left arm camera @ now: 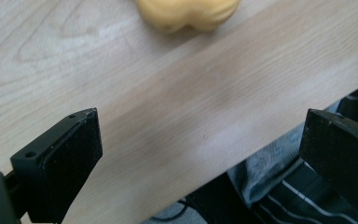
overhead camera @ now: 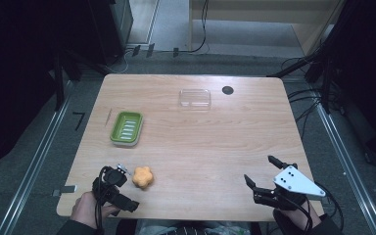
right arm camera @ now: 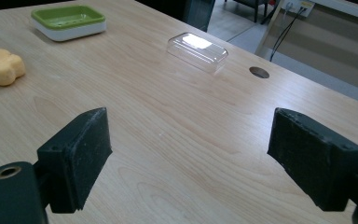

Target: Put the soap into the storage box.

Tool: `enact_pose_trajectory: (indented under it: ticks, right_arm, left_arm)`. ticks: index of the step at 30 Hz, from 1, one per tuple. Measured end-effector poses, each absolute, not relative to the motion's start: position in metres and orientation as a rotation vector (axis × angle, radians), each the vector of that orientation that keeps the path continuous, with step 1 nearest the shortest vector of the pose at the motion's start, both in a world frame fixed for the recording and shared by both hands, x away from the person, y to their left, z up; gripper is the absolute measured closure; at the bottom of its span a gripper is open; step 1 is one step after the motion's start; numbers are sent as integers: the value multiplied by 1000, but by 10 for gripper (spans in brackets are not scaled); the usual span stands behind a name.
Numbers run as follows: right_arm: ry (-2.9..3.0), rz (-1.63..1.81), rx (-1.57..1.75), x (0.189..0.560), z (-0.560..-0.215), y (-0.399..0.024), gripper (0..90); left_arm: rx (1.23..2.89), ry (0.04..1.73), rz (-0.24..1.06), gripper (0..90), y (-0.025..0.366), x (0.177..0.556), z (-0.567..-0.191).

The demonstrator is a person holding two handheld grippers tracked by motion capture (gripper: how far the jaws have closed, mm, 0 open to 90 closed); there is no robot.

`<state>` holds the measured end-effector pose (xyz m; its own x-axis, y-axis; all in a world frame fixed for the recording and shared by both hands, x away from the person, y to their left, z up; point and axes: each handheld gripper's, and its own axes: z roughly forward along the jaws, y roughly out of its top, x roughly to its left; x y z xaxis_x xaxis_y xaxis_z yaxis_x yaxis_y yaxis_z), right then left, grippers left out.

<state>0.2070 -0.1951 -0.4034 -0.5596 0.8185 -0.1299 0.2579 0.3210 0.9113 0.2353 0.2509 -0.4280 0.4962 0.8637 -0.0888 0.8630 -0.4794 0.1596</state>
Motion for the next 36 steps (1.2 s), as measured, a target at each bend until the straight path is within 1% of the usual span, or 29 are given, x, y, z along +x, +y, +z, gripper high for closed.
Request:
enact_pose_trajectory:
  ticks: [9, 15, 28, 31, 33, 35, 36]
  right_arm:
    - [2000, 1213, 946, 207, -404, -194, 134]
    - [1998, 1212, 947, 207, -403, -194, 134]
    - [2000, 1211, 947, 207, -404, -195, 134]
    - [1999, 1213, 949, 207, -404, -195, 134]
    - [1998, 1214, 949, 207, -404, -195, 134]
    - [1997, 1214, 950, 207, -403, -195, 134]
    - [1997, 1215, 951, 207, -403, -195, 135]
  left_arm:
    - [2549, 1476, -13, 0, 239, 243, -435]
    - [2529, 1478, 21, 0, 234, 249, -433]
    - [2538, 1491, 68, 0, 221, 270, -436]
    - [2540, 1491, 78, 58, 220, 275, -438]
    - [2552, 1494, 79, 59, 218, 277, -440]
    - [2559, 1490, 78, 79, 218, 279, -440]
    - [2562, 1494, 84, 103, 217, 281, -441]
